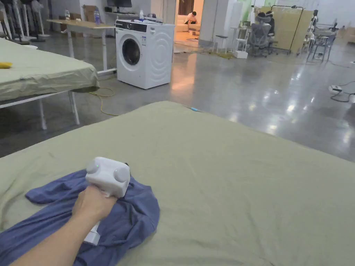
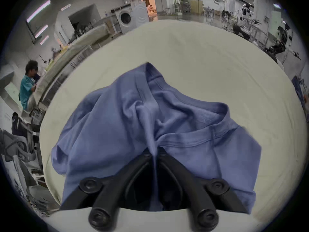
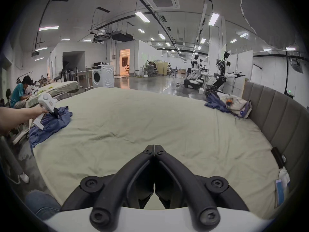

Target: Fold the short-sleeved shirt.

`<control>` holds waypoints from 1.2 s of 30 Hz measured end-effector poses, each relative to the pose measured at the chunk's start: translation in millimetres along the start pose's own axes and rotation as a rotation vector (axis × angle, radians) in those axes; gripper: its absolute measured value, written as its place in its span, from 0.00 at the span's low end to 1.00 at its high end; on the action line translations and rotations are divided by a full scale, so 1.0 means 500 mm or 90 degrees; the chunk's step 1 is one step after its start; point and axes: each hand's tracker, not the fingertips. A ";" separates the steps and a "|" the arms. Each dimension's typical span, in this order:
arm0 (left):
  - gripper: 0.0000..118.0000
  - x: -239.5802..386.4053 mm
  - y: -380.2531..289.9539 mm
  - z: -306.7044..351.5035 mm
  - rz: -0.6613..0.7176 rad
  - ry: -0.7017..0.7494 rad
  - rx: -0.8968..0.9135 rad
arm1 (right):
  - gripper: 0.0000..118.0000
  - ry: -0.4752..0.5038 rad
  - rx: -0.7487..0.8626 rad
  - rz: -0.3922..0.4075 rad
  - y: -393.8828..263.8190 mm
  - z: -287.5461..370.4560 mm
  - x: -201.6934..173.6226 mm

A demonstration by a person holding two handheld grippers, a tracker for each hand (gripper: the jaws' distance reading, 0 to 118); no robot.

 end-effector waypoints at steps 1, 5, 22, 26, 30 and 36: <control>0.00 -0.016 0.001 -0.015 0.034 -0.067 -0.031 | 0.02 0.015 -0.004 -0.003 -0.003 0.003 -0.007; 0.00 -0.009 -0.025 0.039 0.041 -0.079 0.188 | 0.02 0.049 -0.007 0.021 -0.004 0.027 -0.020; 0.00 0.640 -0.024 0.793 -0.467 -0.525 0.438 | 0.02 -0.046 0.101 -0.098 0.000 0.292 0.160; 0.00 0.864 -0.094 0.736 -0.508 -0.601 0.365 | 0.02 -0.074 0.105 -0.134 -0.028 0.327 0.220; 0.00 1.067 -0.247 0.601 -0.559 -0.586 0.294 | 0.02 -0.102 0.093 -0.139 -0.054 0.347 0.271; 0.00 1.232 -0.500 0.374 -0.554 -0.585 0.153 | 0.02 -0.131 0.089 -0.168 -0.081 0.376 0.331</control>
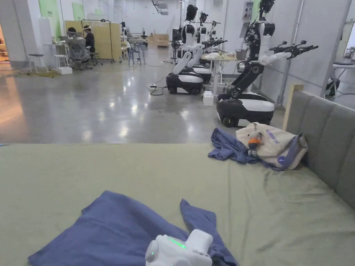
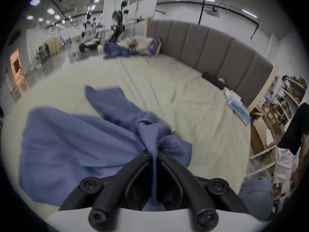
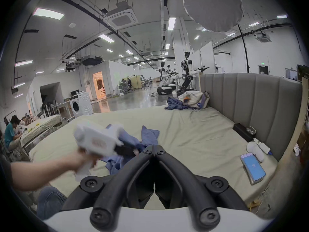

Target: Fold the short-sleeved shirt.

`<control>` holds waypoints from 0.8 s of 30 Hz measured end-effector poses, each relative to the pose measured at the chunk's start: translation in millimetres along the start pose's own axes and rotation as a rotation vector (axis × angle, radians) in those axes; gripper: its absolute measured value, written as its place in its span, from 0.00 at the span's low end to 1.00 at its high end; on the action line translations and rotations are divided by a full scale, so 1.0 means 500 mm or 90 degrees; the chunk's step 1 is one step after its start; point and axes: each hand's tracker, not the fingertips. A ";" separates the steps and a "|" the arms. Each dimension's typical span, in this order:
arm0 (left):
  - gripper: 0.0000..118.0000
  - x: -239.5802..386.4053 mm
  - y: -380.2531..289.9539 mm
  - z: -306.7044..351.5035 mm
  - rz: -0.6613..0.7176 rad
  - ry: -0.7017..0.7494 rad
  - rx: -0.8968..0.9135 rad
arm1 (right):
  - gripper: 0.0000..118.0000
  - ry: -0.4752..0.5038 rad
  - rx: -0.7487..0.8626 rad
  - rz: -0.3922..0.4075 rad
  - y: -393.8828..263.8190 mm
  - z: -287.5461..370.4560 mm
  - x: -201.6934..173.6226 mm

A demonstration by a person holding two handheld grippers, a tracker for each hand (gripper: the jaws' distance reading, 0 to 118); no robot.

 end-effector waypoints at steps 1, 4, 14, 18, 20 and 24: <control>0.01 0.002 -0.025 -0.017 0.020 0.012 0.020 | 0.02 -0.011 0.004 0.004 0.000 0.004 0.004; 0.93 -0.025 -0.091 0.003 0.188 -0.037 0.138 | 0.02 -0.031 0.025 0.010 0.010 0.022 0.015; 1.00 0.007 -0.341 0.706 0.234 0.228 0.536 | 0.02 -0.070 0.091 0.039 0.041 0.025 -0.004; 0.00 0.019 -0.450 0.816 0.203 0.425 0.470 | 0.02 -0.062 0.088 0.036 0.027 0.035 -0.037; 0.00 0.011 -0.518 0.766 0.271 0.462 0.475 | 0.02 -0.053 0.076 0.041 0.013 0.034 -0.054; 0.00 -0.005 -0.499 0.780 0.277 0.392 0.469 | 0.02 -0.039 0.054 0.054 0.005 0.019 -0.079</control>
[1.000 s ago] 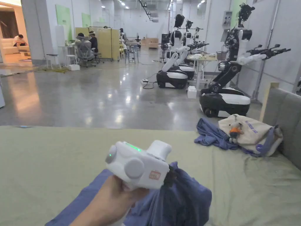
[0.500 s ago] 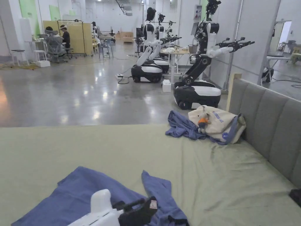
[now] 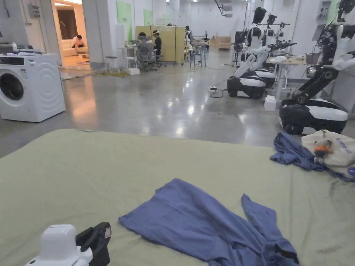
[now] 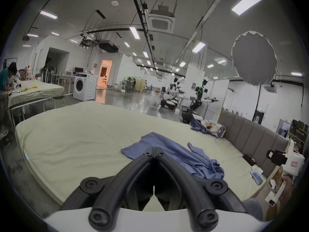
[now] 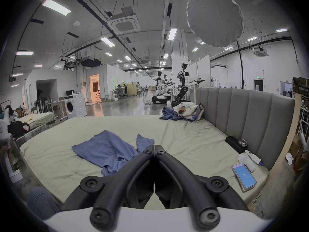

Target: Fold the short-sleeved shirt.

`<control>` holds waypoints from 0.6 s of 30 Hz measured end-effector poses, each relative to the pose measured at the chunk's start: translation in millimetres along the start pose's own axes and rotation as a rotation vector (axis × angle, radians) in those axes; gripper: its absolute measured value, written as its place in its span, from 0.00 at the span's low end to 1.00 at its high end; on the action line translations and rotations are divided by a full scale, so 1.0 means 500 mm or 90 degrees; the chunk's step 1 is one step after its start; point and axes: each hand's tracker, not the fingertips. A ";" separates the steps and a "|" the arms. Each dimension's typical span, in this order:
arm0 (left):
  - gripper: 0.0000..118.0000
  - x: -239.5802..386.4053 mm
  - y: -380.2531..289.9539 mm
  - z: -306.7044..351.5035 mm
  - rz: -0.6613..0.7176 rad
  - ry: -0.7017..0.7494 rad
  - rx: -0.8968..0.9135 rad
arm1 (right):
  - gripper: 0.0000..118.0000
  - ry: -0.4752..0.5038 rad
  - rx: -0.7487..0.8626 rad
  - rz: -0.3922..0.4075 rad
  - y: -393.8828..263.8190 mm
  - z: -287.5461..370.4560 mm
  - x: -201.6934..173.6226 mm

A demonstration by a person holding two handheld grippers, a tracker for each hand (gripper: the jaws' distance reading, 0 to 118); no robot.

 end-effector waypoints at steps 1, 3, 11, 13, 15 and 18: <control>0.00 0.002 0.004 -0.020 -0.006 -0.016 -0.014 | 0.02 0.001 -0.005 0.003 0.003 -0.008 -0.002; 0.00 0.015 0.015 -0.086 0.021 -0.037 -0.053 | 0.02 0.010 -0.021 -0.002 0.006 -0.029 -0.003; 1.00 0.053 0.130 -0.778 0.012 -0.151 -0.309 | 0.02 0.054 -0.104 -0.021 -0.008 -0.165 0.013; 1.00 0.072 0.147 -0.945 -0.035 -0.104 -0.391 | 0.02 0.057 -0.117 -0.018 -0.013 -0.194 0.014; 1.00 0.119 0.153 -1.092 -0.126 -0.017 -0.437 | 0.02 0.060 -0.139 -0.019 -0.020 -0.224 0.018; 1.00 0.149 0.133 -1.258 -0.199 0.033 -0.469 | 0.02 0.054 -0.159 -0.026 -0.031 -0.254 0.034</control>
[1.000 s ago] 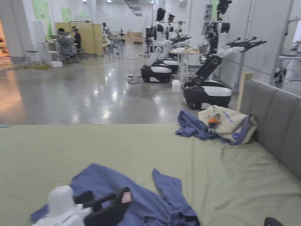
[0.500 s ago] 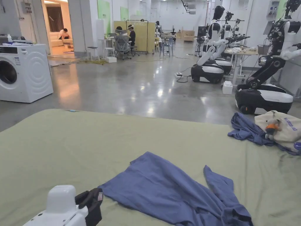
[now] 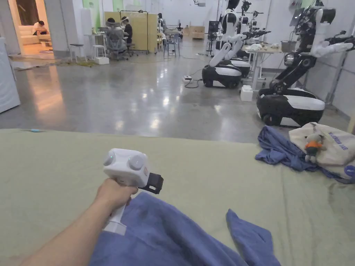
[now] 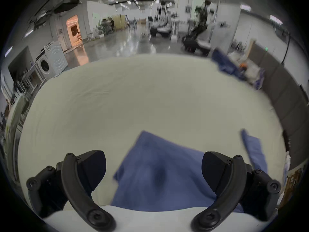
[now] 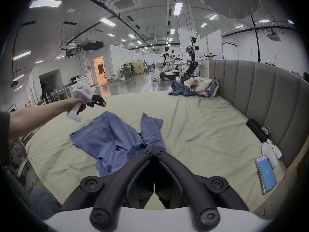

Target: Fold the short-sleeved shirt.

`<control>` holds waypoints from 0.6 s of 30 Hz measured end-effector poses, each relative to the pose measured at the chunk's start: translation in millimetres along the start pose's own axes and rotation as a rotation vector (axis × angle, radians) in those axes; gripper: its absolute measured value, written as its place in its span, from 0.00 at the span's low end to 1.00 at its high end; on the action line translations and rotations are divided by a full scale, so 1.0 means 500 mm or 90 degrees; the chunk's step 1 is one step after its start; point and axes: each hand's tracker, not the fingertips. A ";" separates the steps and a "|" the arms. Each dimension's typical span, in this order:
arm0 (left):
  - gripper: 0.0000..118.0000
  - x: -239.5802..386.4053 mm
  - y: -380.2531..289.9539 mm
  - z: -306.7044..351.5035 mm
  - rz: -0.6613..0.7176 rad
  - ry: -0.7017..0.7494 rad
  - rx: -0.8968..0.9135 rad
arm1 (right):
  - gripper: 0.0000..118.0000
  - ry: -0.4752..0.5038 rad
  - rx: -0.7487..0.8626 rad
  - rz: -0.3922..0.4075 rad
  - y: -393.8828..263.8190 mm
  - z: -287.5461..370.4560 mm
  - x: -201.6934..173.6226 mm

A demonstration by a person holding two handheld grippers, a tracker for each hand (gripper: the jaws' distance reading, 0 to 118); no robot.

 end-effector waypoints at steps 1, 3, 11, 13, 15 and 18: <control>1.00 0.004 0.007 -0.031 0.013 0.000 -0.015 | 0.02 -0.008 -0.004 0.004 -0.001 -0.007 0.005; 1.00 -0.007 -0.015 -0.107 0.050 -0.070 -0.054 | 0.02 -0.023 -0.012 0.009 -0.008 -0.019 0.021; 0.07 0.095 -0.106 -0.008 -0.114 -0.021 -0.044 | 0.52 -0.024 -0.025 -0.023 0.024 -0.068 0.069; 0.07 0.085 -0.156 0.029 -0.074 -0.079 -0.022 | 0.78 -0.004 -0.085 -0.003 0.071 -0.135 0.074; 0.07 0.042 -0.136 0.074 -0.053 -0.058 0.078 | 1.00 0.006 -0.136 0.008 0.123 -0.238 0.076; 0.07 -0.007 -0.165 0.125 -0.007 -0.122 0.083 | 1.00 0.045 -0.231 0.044 0.223 -0.444 0.055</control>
